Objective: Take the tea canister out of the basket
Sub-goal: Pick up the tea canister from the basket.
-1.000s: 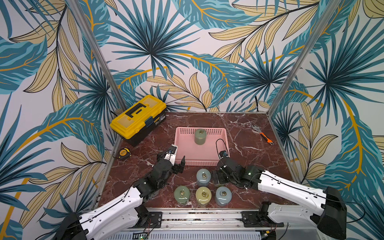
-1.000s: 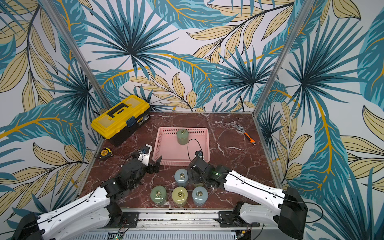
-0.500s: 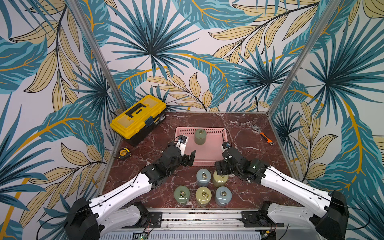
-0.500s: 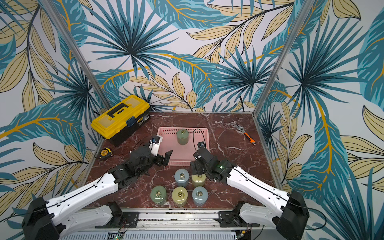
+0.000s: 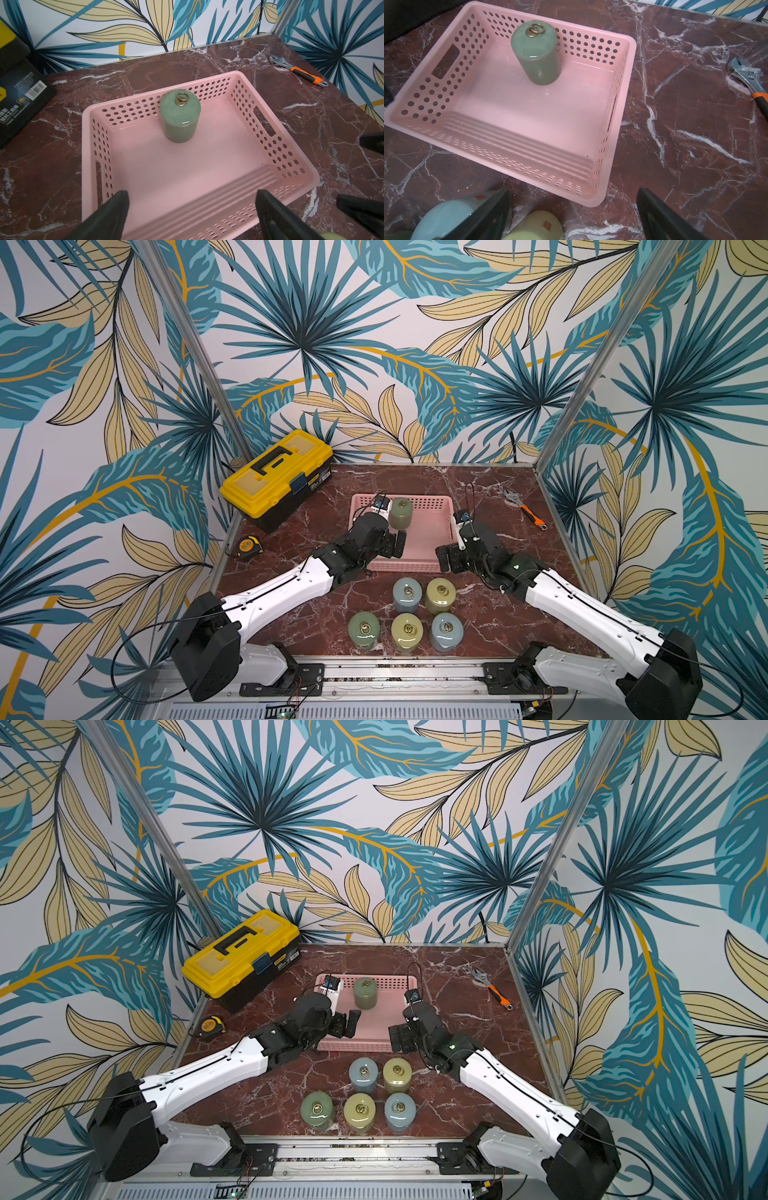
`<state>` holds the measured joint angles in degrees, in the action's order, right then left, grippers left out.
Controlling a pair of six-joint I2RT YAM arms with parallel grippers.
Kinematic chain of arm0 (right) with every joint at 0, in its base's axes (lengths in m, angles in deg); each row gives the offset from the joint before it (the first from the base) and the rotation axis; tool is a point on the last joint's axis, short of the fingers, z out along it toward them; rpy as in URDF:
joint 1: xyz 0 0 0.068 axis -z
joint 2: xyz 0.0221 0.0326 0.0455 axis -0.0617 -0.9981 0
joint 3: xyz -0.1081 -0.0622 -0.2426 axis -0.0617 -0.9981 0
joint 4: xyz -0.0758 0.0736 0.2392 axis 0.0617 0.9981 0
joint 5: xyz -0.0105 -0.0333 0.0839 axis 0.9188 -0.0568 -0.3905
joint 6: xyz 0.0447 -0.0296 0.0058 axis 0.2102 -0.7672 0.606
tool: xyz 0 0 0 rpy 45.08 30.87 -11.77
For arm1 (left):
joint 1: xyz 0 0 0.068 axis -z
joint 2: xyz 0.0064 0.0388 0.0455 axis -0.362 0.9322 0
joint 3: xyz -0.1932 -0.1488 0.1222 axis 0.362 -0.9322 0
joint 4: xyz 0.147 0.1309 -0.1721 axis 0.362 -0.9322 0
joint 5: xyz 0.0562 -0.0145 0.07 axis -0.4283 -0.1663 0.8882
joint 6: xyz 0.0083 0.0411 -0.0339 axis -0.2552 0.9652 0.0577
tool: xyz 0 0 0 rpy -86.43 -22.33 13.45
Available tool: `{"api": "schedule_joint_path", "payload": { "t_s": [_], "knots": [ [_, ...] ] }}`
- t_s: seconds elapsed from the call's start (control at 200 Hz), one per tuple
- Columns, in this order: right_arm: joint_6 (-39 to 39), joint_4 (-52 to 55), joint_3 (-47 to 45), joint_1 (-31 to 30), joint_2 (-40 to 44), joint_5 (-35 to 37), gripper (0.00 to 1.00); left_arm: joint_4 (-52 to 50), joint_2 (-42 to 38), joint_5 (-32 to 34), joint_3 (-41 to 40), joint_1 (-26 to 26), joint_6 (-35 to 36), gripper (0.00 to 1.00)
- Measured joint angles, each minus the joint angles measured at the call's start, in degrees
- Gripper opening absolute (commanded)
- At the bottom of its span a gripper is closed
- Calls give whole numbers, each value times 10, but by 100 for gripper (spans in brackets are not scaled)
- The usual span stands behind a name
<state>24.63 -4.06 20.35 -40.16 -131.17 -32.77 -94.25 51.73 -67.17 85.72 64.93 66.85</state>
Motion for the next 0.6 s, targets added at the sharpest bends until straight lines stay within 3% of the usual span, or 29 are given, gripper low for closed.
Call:
{"api": "schedule_joint_path", "payload": {
  "t_s": [0.285,0.601],
  "knots": [
    [-13,-49,-55,1,52,28,99,-78,116,11,142,-7,-43,100],
    [-17,-62,-65,1,56,43,99,-167,235,-1,273,-34,-75,100]
  ]
}}
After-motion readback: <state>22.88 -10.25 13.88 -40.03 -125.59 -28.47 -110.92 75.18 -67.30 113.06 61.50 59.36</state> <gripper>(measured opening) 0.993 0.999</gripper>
